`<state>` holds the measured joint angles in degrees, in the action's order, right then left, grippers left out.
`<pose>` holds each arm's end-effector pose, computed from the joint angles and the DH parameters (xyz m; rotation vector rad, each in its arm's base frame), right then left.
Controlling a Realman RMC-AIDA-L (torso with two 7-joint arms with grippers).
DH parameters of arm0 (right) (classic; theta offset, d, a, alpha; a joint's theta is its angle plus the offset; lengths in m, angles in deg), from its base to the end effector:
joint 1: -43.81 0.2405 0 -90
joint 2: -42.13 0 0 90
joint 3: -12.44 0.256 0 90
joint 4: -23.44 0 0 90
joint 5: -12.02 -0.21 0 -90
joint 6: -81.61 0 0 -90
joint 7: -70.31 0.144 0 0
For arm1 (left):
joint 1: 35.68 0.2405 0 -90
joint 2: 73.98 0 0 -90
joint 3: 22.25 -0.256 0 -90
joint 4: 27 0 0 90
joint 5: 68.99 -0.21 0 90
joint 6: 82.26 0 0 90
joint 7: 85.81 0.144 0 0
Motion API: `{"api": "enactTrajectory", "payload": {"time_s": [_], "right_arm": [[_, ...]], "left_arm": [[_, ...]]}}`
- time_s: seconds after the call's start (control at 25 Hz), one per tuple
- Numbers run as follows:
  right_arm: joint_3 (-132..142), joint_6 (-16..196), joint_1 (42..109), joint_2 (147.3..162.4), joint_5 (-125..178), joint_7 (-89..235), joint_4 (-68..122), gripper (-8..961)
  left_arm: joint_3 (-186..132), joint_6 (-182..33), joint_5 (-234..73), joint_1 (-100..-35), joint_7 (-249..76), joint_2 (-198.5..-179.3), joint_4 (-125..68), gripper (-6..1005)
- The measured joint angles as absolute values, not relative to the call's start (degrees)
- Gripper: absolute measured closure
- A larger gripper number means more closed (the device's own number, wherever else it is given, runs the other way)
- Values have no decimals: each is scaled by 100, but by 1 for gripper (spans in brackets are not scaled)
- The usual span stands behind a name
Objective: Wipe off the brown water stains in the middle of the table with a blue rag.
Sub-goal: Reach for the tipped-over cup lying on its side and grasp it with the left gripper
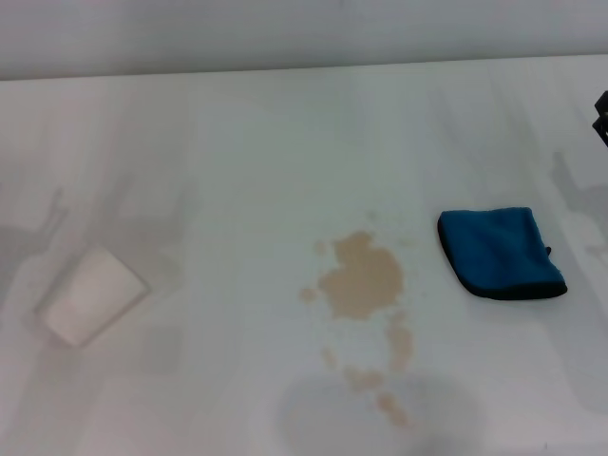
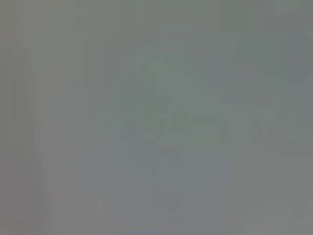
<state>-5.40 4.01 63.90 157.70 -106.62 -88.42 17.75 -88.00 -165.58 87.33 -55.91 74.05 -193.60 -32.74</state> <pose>0.3821 0.2789 0.0266 -1.4339 0.6867 0.7706 -0.3306 0.2957 0.0180 -1.5935 -0.4096 -0.8963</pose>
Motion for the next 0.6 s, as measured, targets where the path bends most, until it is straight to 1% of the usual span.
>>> {"api": "enactTrajectory", "payload": {"time_s": [0.6], "right_arm": [[-540,419,6397,15770,-10654,-8842,1761,83]], "left_arm": [[-8808,-16558,8739,-5534,7405,-19351,-3264,121]]}}
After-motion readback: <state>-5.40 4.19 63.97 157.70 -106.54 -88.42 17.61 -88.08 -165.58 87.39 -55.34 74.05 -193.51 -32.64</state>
